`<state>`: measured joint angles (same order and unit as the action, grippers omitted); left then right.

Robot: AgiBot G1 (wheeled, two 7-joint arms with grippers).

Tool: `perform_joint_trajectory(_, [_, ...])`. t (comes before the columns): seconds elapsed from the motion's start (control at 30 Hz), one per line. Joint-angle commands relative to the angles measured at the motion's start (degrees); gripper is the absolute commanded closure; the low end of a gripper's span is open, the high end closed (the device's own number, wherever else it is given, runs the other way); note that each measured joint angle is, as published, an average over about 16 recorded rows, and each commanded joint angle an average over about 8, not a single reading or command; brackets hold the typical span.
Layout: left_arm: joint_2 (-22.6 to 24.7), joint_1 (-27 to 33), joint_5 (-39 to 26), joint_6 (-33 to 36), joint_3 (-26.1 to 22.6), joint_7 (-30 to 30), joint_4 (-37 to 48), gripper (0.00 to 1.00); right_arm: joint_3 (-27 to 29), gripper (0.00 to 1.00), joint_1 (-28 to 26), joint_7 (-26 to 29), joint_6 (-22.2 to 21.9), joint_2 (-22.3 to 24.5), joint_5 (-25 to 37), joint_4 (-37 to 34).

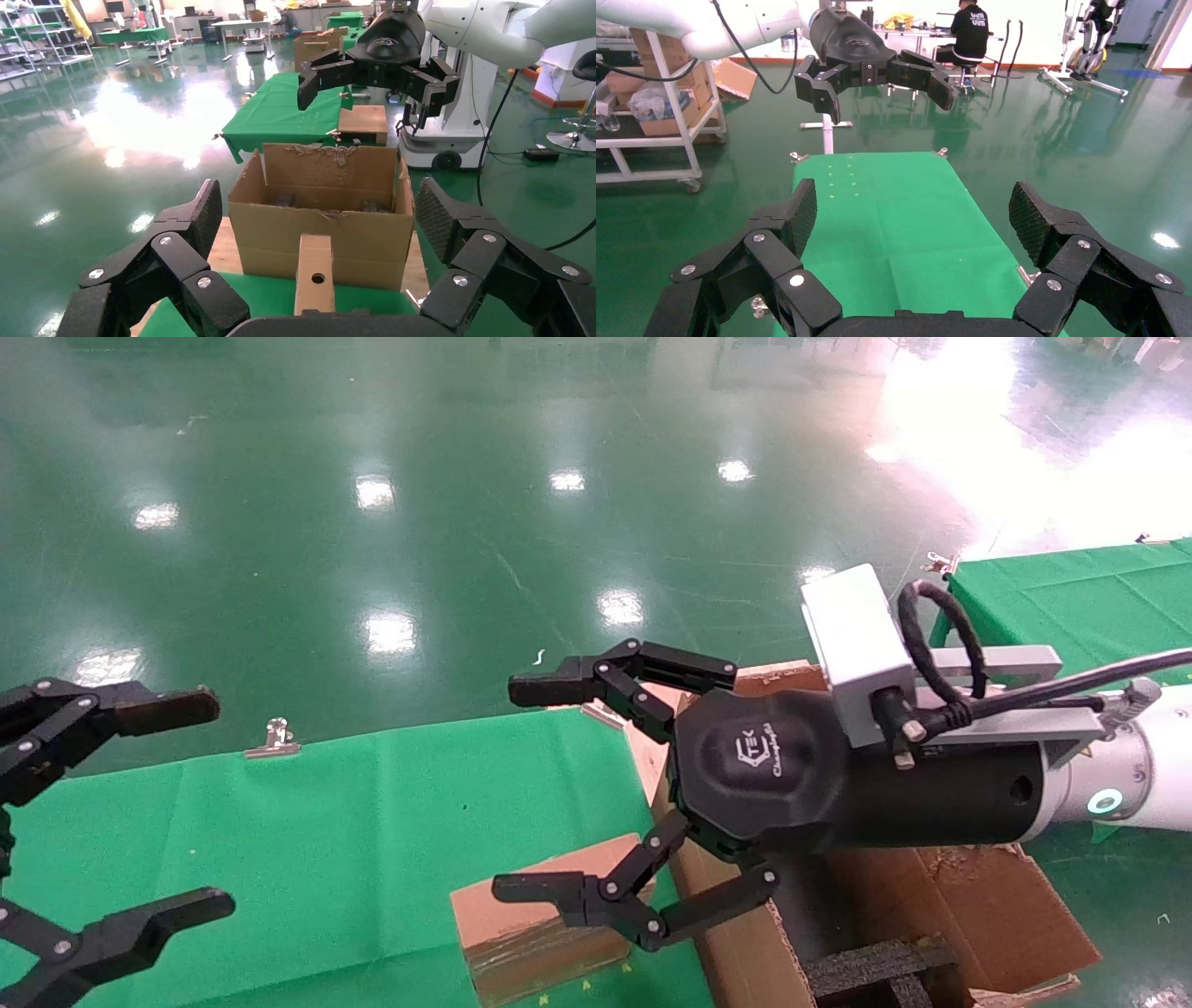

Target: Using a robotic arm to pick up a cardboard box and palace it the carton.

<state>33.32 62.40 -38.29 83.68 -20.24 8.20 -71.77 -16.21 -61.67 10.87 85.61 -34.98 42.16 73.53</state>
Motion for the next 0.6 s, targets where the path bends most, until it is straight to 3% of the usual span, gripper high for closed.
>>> perform_joint_trajectory(0.03, [0.00,0.00,0.00,0.00,0.00,0.00,0.00,1.00,0.10,0.00,0.03,-0.08,0.02,-0.03,-0.20,-0.04])
perform_joint_trajectory(0.27, [0.00,0.00,0.00,0.00,0.00,0.00,0.00,1.00,-2.12,0.00,-1.60,1.22,-0.13,0.36,4.86,0.97])
perform_joint_trajectory(0.6, [0.00,0.00,0.00,0.00,-0.01,0.00,0.00,1.00,-11.09,0.00,-10.69,4.19,2.05,-2.80,23.82,1.92])
